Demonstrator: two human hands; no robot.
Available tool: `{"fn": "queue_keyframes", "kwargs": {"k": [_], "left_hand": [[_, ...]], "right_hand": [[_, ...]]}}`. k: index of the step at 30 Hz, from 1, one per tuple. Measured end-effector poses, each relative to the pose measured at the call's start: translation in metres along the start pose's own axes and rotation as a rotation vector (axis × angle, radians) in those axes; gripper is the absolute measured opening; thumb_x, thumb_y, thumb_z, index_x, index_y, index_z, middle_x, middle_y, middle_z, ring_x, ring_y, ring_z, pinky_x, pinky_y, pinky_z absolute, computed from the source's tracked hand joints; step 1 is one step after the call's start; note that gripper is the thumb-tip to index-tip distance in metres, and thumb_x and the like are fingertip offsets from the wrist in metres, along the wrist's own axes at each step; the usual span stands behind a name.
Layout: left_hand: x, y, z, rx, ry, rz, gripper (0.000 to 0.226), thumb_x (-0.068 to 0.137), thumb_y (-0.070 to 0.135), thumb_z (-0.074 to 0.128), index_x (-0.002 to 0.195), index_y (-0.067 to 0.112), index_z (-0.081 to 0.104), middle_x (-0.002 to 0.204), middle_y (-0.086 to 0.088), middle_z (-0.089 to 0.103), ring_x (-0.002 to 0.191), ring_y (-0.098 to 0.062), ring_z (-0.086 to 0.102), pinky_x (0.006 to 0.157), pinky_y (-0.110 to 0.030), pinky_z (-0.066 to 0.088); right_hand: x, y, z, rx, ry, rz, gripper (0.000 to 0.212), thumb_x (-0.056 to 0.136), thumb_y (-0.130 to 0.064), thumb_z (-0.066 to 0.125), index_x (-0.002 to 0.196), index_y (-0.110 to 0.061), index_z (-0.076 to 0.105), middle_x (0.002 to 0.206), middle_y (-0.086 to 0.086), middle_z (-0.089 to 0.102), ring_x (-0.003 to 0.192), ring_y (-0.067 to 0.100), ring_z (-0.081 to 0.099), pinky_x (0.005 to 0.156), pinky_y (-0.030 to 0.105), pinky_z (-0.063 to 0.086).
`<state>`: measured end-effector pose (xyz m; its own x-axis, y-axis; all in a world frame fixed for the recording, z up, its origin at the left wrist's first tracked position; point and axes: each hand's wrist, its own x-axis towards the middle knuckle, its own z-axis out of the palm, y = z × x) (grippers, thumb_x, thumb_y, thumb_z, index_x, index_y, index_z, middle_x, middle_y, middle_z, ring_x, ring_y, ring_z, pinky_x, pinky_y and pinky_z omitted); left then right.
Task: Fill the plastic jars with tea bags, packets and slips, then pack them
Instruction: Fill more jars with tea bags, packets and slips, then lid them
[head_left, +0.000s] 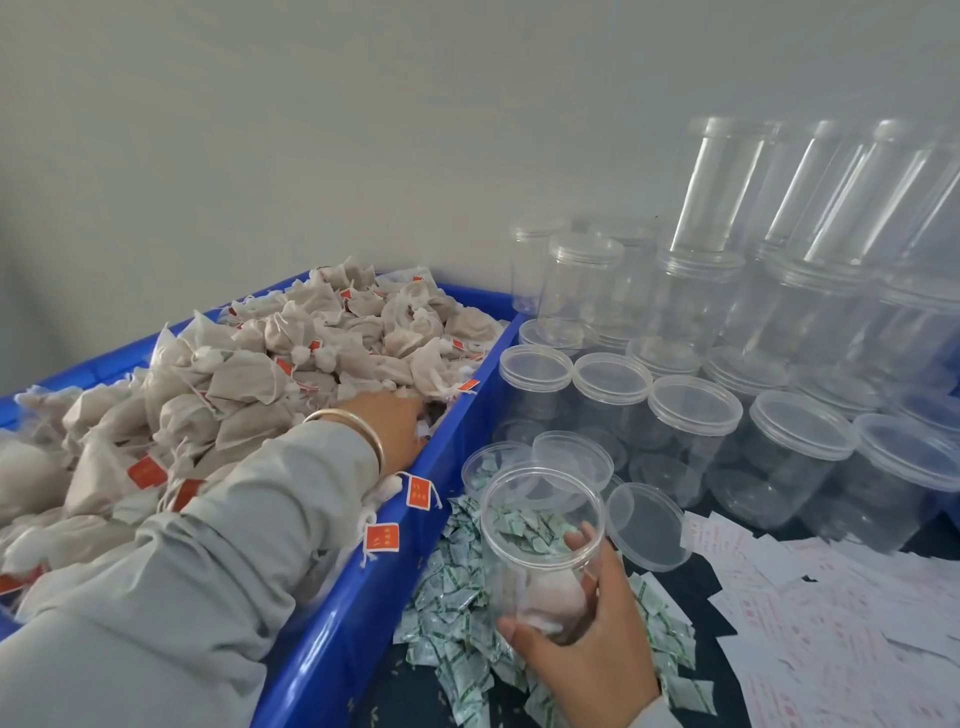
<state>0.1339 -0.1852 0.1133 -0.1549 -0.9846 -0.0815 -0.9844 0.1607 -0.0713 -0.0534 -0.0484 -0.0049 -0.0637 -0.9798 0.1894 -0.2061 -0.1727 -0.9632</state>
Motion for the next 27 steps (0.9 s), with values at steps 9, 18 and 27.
{"fn": "queue_keyframes", "kwargs": {"k": [9,18,27], "left_hand": [[0.003,0.001,-0.002,0.211,-0.043,-0.155,0.035,0.092,0.030,0.052,0.125,0.019,0.051,0.126,-0.007,0.054,0.113,-0.026,0.054,0.090,-0.034,0.045],[0.005,-0.006,-0.007,0.185,0.014,-0.184,0.024,0.090,0.019,0.054,0.113,0.012,0.057,0.107,-0.004,0.063,0.099,-0.022,0.060,0.080,-0.028,0.048],[-0.006,-0.008,-0.018,-0.206,0.299,-0.206,0.034,0.093,0.034,0.051,0.119,0.013,0.055,0.112,-0.008,0.060,0.097,-0.023,0.059,0.077,-0.029,0.045]], "right_hand": [[0.004,0.000,0.001,0.011,-0.046,0.020,0.101,0.038,-0.062,0.088,0.117,-0.061,0.025,0.120,-0.043,0.043,0.119,-0.019,0.040,0.097,0.004,0.034],[0.007,0.008,0.006,0.012,0.081,-0.084,0.101,0.029,-0.066,0.084,0.117,-0.070,0.035,0.122,-0.035,0.051,0.113,-0.011,0.052,0.096,0.019,0.048],[0.001,0.013,0.004,-0.015,0.048,-0.061,0.106,0.027,-0.068,0.087,0.117,-0.076,0.029,0.129,-0.040,0.043,0.116,-0.014,0.049,0.095,0.039,0.052]]}}
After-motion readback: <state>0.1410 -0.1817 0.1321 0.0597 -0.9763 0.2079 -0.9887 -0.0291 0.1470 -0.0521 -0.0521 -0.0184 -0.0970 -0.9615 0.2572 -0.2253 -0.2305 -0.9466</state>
